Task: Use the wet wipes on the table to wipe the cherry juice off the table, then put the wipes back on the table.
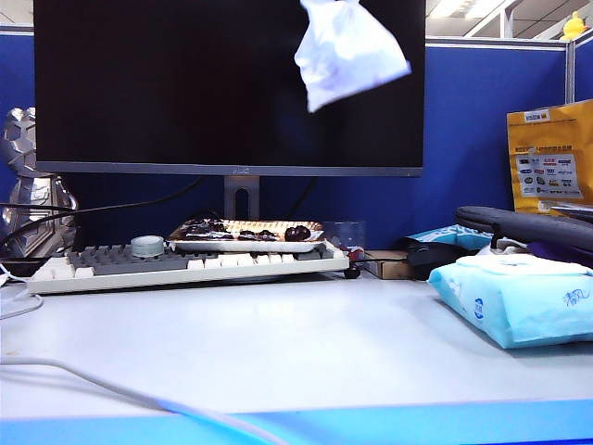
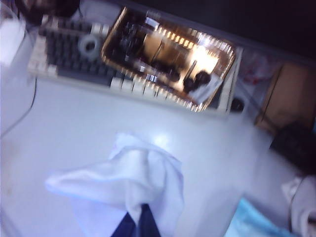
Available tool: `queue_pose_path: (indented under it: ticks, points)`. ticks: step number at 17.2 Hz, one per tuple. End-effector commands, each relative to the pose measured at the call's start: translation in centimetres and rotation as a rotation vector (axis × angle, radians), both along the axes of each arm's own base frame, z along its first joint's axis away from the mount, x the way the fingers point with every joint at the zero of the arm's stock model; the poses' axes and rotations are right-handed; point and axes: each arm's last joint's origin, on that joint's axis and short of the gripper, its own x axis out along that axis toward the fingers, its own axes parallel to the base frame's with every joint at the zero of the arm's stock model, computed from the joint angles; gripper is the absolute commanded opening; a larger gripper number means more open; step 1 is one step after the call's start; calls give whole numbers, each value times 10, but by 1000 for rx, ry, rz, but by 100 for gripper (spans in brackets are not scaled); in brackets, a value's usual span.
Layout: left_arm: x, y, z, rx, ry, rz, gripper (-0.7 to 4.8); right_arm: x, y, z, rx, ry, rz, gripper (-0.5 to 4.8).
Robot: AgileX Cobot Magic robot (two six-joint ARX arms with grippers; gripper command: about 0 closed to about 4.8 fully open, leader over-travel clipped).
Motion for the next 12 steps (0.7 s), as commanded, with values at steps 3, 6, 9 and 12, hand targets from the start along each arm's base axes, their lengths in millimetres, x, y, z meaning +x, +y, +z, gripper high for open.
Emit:
queue_pose_path:
  ticks: [3, 6, 9, 12]
  points:
    - [0, 0, -1, -4, 10, -2, -3, 29, 16, -23, 14, -106, 27, -5]
    - [0, 0, -1, -4, 10, -2, -3, 47, 26, -74, -9, -58, 31, -5]
    - [0, 0, -1, -4, 10, -2, -3, 42, 23, -136, -62, 44, 28, -5]
    - [0, 0, -1, -4, 10, -2, -3, 36, 20, -172, -101, 105, 26, -5]
